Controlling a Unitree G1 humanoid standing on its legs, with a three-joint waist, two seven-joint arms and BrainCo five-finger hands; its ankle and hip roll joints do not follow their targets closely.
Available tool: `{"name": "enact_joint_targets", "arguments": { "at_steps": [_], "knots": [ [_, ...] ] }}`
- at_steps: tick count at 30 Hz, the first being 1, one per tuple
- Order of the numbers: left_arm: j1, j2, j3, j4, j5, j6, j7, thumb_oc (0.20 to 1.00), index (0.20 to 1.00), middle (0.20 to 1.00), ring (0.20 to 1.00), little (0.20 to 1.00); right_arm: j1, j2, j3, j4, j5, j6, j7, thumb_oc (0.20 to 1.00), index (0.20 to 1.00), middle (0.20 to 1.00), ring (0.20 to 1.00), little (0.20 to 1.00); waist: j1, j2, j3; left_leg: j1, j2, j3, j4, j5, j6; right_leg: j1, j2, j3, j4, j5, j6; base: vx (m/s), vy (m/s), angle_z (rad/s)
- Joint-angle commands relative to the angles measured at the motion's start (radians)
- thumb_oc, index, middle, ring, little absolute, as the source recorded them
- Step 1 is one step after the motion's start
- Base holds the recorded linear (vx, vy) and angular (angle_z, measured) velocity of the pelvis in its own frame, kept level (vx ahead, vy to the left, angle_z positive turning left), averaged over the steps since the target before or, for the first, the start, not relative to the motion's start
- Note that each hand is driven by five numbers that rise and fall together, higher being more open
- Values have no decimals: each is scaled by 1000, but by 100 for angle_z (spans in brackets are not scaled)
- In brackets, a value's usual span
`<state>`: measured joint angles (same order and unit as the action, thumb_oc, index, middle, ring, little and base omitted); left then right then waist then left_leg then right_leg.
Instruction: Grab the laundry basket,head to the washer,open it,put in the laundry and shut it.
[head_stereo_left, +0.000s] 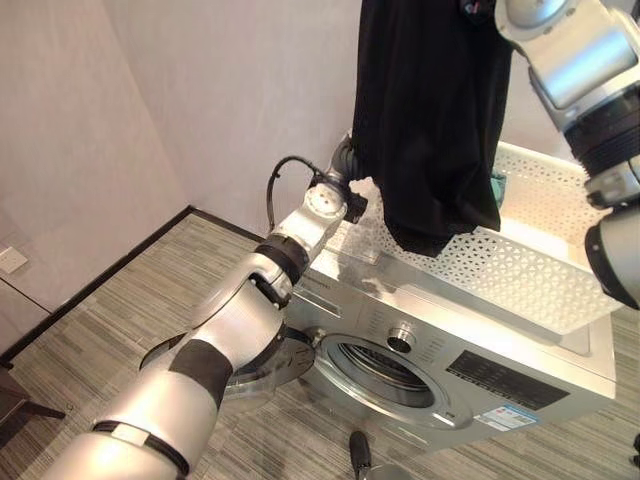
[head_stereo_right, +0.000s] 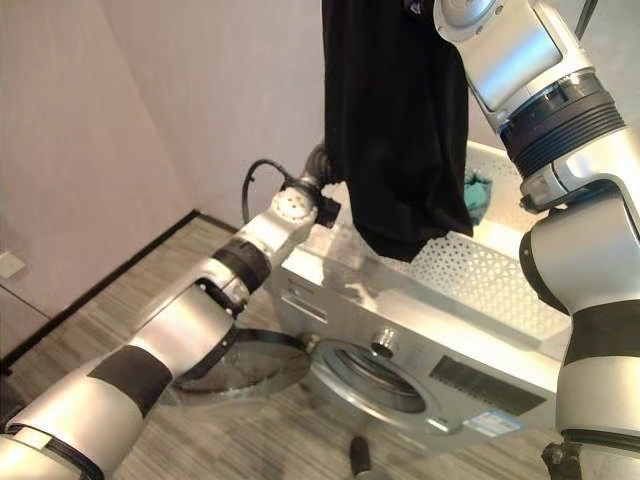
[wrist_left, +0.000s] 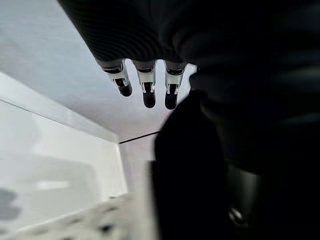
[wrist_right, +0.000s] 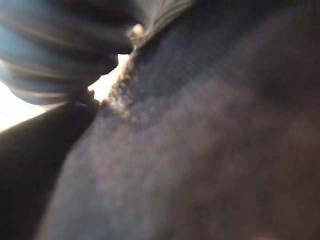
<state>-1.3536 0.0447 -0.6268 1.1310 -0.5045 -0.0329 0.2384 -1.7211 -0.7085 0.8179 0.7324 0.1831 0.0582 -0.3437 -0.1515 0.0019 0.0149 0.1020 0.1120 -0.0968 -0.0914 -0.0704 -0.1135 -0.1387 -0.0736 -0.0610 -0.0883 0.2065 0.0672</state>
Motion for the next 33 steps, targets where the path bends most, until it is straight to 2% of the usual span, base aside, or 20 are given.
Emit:
{"name": "enact_joint_targets", "arguments": {
  "at_steps": [1,6,12,15,21,24,29,33],
  "knots": [
    [-110,79,-70,-11,-8,-53,11,1000,1000,1000,1000,1000,-166,-72,35,138,33,-19,4,200,200,200,200,200,28,-9,-13,21,38,44,4,-36,6,62,-117,65,57,-154,110,0,0,0],
    [-63,84,-109,-146,-58,-61,-17,1000,1000,1000,1000,1000,-131,-133,22,89,45,-14,4,200,200,200,200,200,40,-11,-12,11,32,27,4,-32,9,67,-124,52,59,-155,109,-2,3,3],
    [-75,69,-179,-245,-251,-79,-56,1000,1000,1000,1000,1000,-125,-143,34,96,34,-6,-4,200,200,200,200,200,50,-12,-13,8,30,15,4,-32,8,80,-131,36,56,-149,110,-1,-7,12],
    [-100,58,-194,-236,-271,-74,-59,1000,1000,1000,1000,1000,-123,-139,34,113,32,-3,-5,200,200,200,200,200,51,-12,-15,8,30,14,4,-31,7,80,-131,35,57,-149,110,0,0,0],
    [-189,-26,-162,-112,-280,-61,-59,1000,1000,1000,1000,1000,-126,-43,13,176,58,-1,14,200,200,200,200,200,34,-7,-20,11,34,21,4,-29,3,74,-129,48,64,-158,114,0,0,0],
    [-214,-28,-140,-91,-305,-63,-50,1000,1000,1000,1000,1000,-119,-4,7,174,59,0,20,200,200,200,200,200,30,-4,-21,15,35,27,4,-30,4,73,-127,55,64,-158,114,0,0,0],
    [-246,32,-91,-105,-393,-81,-37,1000,1000,1000,1000,1000,-87,72,-20,166,68,1,15,200,200,200,200,200,25,6,-28,21,35,43,4,-29,3,70,-122,69,63,-156,114,4,-6,-3],
    [-222,21,-89,-107,-436,-71,-63,1000,1000,1000,1000,1000,-60,98,-47,181,85,2,16,200,200,200,200,200,21,9,-31,25,35,47,4,-30,3,72,-122,73,64,-154,113,2,-2,-1]
  ]
}}
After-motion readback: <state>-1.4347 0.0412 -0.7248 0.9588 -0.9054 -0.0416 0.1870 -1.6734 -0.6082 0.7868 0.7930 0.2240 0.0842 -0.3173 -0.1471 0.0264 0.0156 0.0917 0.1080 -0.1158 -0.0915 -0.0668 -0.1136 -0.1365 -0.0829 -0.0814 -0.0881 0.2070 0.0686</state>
